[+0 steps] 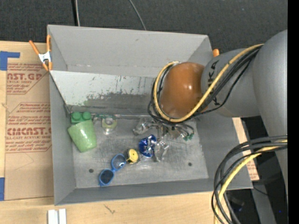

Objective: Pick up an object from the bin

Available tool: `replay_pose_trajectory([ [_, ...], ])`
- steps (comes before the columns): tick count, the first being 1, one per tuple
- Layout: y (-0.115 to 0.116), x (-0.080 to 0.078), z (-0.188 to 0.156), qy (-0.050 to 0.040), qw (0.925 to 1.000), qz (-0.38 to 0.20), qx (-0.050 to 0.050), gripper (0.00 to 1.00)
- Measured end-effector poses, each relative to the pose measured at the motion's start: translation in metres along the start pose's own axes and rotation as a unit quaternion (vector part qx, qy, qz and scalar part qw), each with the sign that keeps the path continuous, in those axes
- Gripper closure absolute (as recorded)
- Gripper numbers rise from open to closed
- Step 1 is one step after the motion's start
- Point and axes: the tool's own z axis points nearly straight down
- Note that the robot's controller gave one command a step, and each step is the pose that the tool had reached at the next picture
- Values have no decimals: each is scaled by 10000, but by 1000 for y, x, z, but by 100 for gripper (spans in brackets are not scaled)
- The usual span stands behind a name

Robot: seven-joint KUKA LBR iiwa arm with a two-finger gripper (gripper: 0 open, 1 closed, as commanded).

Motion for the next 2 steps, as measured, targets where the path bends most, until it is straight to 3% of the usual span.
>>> replay_pose_trajectory([
  [1,0,-2,-3,27,10000,2,-1,0],
  [2,-1,-5,-5,-28,10000,5,16,100],
])
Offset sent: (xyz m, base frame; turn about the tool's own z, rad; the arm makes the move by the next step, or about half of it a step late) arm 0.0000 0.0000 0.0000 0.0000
